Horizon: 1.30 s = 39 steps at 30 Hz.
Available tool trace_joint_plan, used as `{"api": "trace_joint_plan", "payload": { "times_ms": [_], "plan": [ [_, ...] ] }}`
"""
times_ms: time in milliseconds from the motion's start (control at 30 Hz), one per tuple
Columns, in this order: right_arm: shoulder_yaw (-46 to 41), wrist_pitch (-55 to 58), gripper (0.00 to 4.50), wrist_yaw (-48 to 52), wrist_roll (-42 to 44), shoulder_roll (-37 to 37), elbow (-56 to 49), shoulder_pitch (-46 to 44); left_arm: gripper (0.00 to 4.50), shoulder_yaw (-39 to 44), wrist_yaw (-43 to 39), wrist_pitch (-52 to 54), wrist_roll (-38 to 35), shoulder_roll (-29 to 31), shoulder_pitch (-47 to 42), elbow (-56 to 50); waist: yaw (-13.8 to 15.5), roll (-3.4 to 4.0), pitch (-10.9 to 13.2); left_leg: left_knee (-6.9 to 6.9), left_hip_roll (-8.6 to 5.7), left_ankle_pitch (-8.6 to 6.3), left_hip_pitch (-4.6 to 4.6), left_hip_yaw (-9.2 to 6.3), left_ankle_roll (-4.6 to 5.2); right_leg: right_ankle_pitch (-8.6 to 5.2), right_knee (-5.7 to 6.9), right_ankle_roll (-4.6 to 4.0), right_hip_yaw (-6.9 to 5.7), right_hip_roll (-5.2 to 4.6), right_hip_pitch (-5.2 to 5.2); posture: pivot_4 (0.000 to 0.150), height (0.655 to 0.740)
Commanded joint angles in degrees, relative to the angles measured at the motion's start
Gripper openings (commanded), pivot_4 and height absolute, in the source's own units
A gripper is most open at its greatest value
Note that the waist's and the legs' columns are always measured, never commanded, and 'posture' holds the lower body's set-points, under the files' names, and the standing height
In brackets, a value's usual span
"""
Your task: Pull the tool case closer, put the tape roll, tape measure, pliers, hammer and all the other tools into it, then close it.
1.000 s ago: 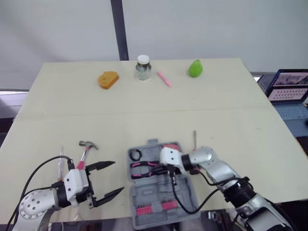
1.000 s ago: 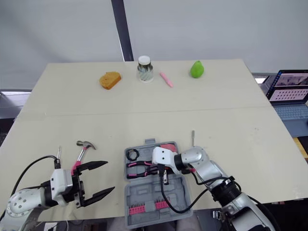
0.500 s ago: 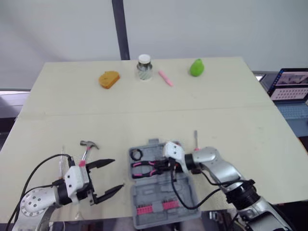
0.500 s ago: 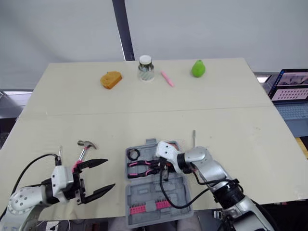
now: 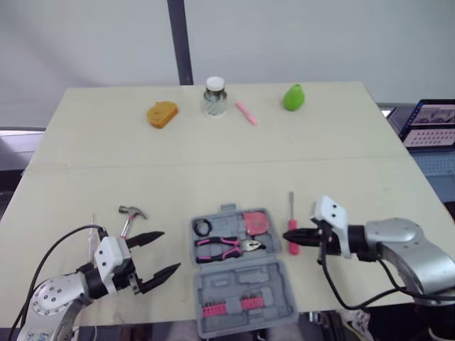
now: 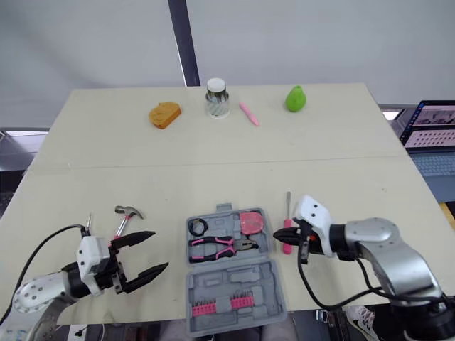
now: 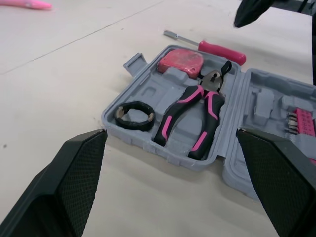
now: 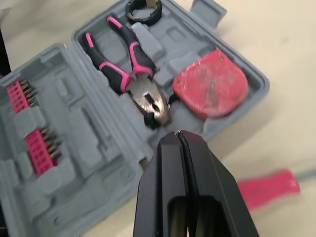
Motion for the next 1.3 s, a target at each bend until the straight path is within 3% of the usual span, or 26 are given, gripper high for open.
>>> {"api": "trace_joint_plan", "payload": {
  "times_ms": [33, 433, 533, 733, 833, 933, 1100, 1167, 1300],
  "plan": [
    [-4.2, 0.7, 0.05, -2.2, 2.6, -0.3, -4.0, 4.9, 4.5, 0.4, -0.3, -0.4, -0.2, -0.3, 0.0, 0.2, 0.1, -0.1, 0.1, 0.0, 0.0, 0.0, 0.0, -0.02, 0.0, 0.0, 0.0, 0.0, 0.03, -0.03, 0.0, 0.15, 0.695],
    [-12.4, -3.3, 0.05, -5.7, 4.2, 1.5, -3.6, 21.6, 4.5, 1.4, -1.1, -3.8, 1.9, -0.7, 5.5, 1.6, 0.2, -0.16, 0.1, -0.08, -0.05, 0.01, 0.01, -0.01, 0.01, 0.0, -0.06, 0.0, 0.09, -0.09, 0.02, 0.15, 0.695],
    [-12.8, -3.0, 0.89, -6.6, 4.7, 1.9, -3.3, 22.4, 4.5, 1.3, -1.3, -4.2, 1.9, -0.6, 7.1, 1.5, 0.1, -0.18, 0.1, -0.08, -0.01, 0.03, 0.03, 0.02, 0.02, 0.0, -0.08, 0.0, 0.12, -0.1, 0.02, 0.15, 0.695],
    [-11.5, -1.1, 3.81, -7.4, 4.7, 0.6, -3.2, 21.2, 4.5, 1.6, -0.8, -3.6, 2.1, 0.0, 8.0, 1.1, 0.3, -0.17, 0.1, -0.17, -0.02, 0.03, 0.02, -0.02, 0.01, 0.0, -0.14, -0.01, 0.13, -0.16, -0.01, 0.15, 0.695],
    [-10.2, 0.0, 3.81, -7.7, 4.8, 0.0, -3.0, 18.3, 4.5, 1.5, -0.6, -3.3, 1.9, -0.1, 7.8, 0.4, 0.3, -0.17, 0.1, -0.17, -0.03, 0.03, 0.02, -0.01, 0.02, 0.0, -0.16, -0.01, 0.13, -0.16, 0.0, 0.15, 0.695],
    [-8.1, -1.1, 2.81, -7.4, 3.6, -0.5, -2.3, 16.2, 3.65, 1.2, -0.6, -2.9, 1.9, -0.1, 7.5, 0.0, 0.3, -0.17, 0.1, -0.18, -0.01, 0.04, 0.02, -0.03, 0.01, 0.0, -0.16, -0.01, 0.12, -0.15, -0.01, 0.15, 0.695],
    [-4.9, -0.7, 0.2, -8.0, 3.2, -0.7, -1.5, 12.9, 1.06, 0.8, -0.8, -2.5, 2.4, 0.3, 7.0, 0.1, 0.2, -0.17, 0.1, -0.23, -0.04, 0.05, 0.02, -0.02, 0.0, 0.0, -0.17, 0.0, 0.1, -0.16, -0.01, 0.15, 0.695],
    [-3.1, -1.0, 0.0, -8.3, 2.2, -0.6, -0.8, 11.6, 0.02, 0.3, -1.0, -2.4, 3.1, 0.7, 6.4, 0.2, 0.2, -0.16, 0.1, -0.23, -0.04, 0.06, 0.03, -0.02, 0.0, 0.0, -0.16, 0.0, 0.1, -0.16, -0.01, 0.15, 0.695],
    [0.8, -1.9, 0.0, -9.7, -1.2, -1.0, 0.7, 9.7, 0.02, -1.8, -0.4, -2.0, 6.0, 1.5, 4.3, 0.1, 0.3, -0.16, 0.1, -0.23, -0.05, 0.08, 0.02, -0.02, -0.01, 0.0, -0.13, 0.0, 0.09, -0.16, -0.02, 0.15, 0.695]
  ]
}}
